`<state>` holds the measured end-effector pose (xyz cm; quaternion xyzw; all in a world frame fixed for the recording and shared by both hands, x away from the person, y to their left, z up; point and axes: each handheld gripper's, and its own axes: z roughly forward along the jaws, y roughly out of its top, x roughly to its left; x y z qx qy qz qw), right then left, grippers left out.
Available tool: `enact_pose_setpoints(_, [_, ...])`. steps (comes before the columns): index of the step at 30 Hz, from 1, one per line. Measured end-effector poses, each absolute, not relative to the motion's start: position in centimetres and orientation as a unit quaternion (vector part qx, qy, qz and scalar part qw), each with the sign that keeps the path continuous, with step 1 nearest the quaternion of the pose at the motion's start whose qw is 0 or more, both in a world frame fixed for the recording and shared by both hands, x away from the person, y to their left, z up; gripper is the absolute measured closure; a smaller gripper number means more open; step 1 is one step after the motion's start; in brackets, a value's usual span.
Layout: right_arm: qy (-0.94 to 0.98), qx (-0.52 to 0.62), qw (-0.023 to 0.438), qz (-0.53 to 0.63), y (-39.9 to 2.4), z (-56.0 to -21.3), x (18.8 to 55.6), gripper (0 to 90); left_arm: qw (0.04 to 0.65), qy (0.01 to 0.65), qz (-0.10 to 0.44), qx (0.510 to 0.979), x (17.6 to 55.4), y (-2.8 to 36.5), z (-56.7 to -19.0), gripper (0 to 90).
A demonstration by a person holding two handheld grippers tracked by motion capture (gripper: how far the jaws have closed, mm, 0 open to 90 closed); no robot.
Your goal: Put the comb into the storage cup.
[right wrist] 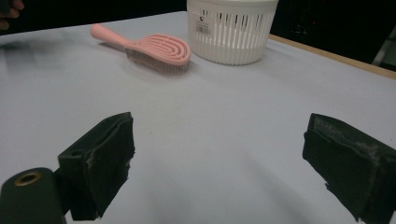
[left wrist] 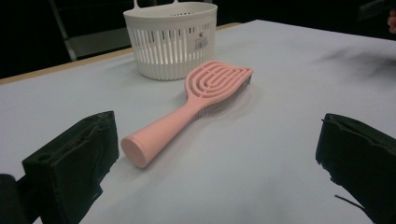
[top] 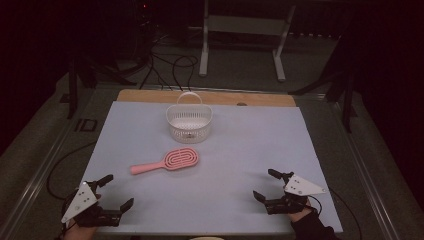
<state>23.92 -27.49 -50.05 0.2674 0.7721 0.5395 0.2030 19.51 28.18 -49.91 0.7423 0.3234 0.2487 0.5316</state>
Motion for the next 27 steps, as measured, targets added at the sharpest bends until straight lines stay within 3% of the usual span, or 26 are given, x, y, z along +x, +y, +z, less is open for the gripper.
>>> enact_pose_setpoints(27, [0.764, 0.269, 0.204, 0.550, -27.2, -49.7, 23.7, 8.8, 0.542, 0.300, 0.238, 0.748, 19.5, 27.5, -48.8, 0.2])
